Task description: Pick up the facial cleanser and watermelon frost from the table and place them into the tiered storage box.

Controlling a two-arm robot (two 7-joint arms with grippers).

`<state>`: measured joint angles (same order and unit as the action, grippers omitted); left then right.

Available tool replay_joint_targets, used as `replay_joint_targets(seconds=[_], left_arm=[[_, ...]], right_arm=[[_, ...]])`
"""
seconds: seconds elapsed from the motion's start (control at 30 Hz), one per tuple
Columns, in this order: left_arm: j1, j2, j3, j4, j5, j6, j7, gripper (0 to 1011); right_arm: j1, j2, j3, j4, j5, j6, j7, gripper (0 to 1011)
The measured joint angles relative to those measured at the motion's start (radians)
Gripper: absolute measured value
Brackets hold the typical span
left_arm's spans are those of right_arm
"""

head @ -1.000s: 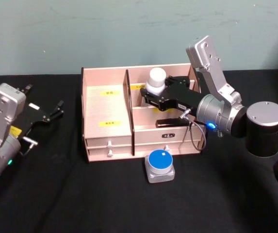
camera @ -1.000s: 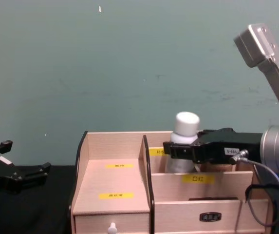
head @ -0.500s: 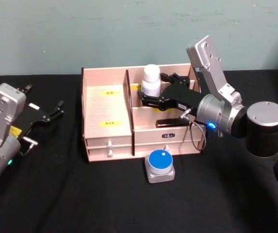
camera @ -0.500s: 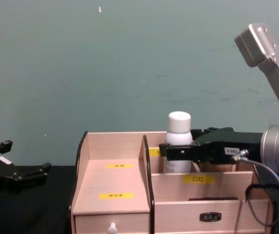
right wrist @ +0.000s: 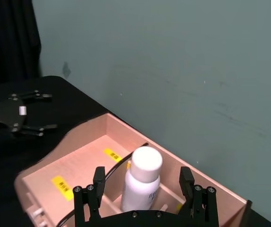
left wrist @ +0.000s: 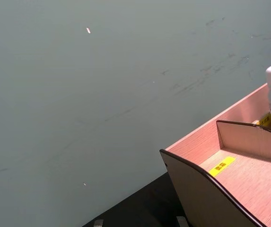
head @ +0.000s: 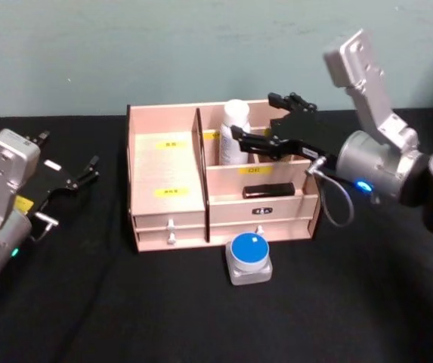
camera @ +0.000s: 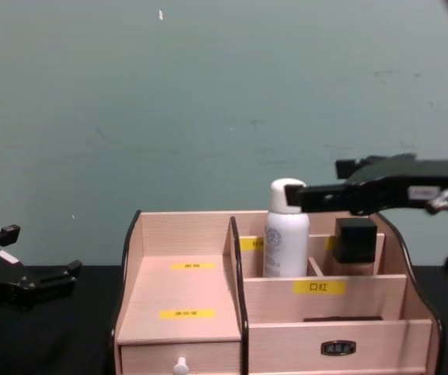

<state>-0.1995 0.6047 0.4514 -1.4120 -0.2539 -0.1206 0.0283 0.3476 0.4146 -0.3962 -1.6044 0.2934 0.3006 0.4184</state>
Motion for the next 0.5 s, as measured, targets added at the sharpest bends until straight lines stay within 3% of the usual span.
replay_joint_targets(seconds=[0.2, 0.33, 0.5], left_arm=[[0.000, 0.000, 0.000, 0.000, 0.000, 0.000, 0.000, 1001], [0.000, 0.000, 0.000, 0.000, 0.000, 0.000, 0.000, 1001], [0.000, 0.000, 0.000, 0.000, 0.000, 0.000, 0.000, 1001]], right_arm=[[-0.091, 0.062, 0.034, -0.157, 0.041, 0.066, -0.016, 1000], [-0.196, 0.104, 0.057, -0.303, 0.063, 0.132, -0.064, 1000], [-0.295, 0.128, 0.068, -0.416, 0.070, 0.195, -0.116, 1000]])
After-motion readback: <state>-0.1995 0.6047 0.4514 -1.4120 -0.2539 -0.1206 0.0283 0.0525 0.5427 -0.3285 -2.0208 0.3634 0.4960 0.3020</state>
